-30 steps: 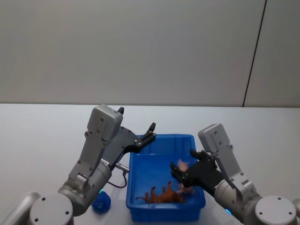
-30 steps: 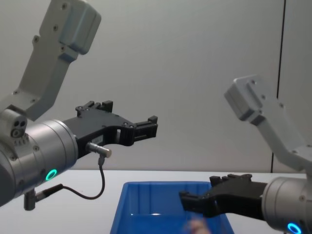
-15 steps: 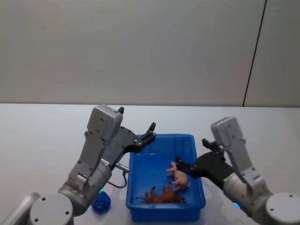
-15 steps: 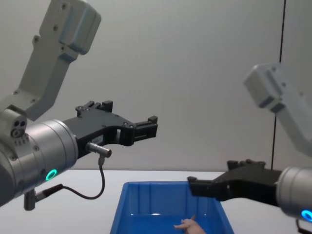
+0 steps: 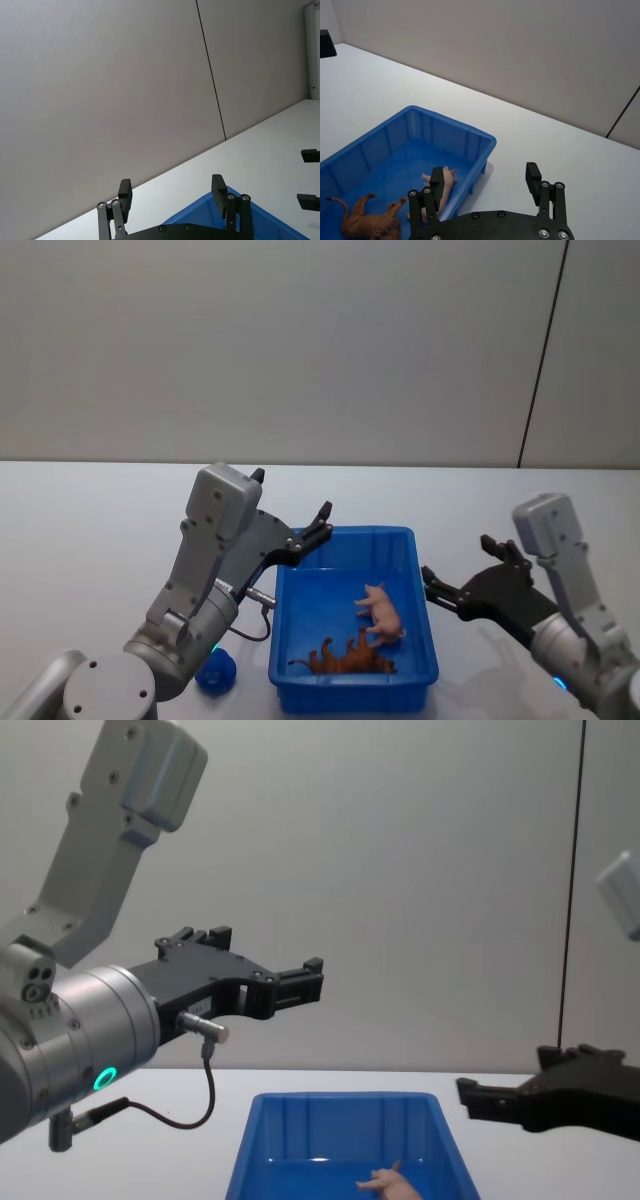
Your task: Pick up the two dolls from the table and place them into the box.
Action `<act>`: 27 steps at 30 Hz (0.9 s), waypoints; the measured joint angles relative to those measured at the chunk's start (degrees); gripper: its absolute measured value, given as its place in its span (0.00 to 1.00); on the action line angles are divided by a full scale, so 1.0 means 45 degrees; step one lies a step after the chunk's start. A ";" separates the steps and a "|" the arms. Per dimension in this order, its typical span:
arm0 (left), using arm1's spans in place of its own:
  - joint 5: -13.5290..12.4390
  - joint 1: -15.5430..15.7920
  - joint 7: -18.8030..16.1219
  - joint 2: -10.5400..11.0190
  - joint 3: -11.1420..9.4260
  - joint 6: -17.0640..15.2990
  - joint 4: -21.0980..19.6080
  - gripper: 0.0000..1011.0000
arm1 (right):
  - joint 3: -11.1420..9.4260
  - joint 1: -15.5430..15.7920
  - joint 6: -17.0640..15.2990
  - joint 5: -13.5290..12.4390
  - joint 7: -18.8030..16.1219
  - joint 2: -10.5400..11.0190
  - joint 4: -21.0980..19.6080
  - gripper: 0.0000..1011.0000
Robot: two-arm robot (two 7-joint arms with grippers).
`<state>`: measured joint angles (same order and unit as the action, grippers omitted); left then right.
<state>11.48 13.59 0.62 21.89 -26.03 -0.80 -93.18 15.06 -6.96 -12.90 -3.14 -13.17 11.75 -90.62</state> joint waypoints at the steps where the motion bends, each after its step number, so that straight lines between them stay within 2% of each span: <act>1: 0.0000 0.0000 0.0000 0.0000 0.0000 0.0000 0.0000 0.99 | -0.0052 0.0047 0.0034 -0.0034 -0.0014 0.0071 -0.0032 0.99; 6: -0.0011 -0.0029 0.0001 0.0021 0.0013 -0.0048 -0.0017 0.99 | -0.0163 0.0149 0.0118 -0.0117 -0.0044 0.0223 -0.0094 0.99; 14: 0.0003 -0.0318 -0.0226 0.0298 0.0100 -0.0584 -0.0465 0.99 | -0.0311 0.0291 0.0223 -0.0225 -0.0087 0.0446 -0.0177 0.99; 19: 0.0353 -0.0847 -0.0738 0.0709 0.0213 -0.1142 -0.1029 0.99 | -0.0358 0.0335 0.0257 -0.0263 -0.0102 0.0512 -0.0202 0.99; 27: 0.1058 -0.1646 -0.1439 0.1243 0.0345 -0.1490 -0.1547 0.99 | -0.0413 0.0387 0.0297 -0.0299 -0.0115 0.0590 -0.0231 0.99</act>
<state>16.24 6.18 -5.85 27.49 -24.47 -7.50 -100.14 13.20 -5.22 -11.56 -4.49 -13.68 14.41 -91.66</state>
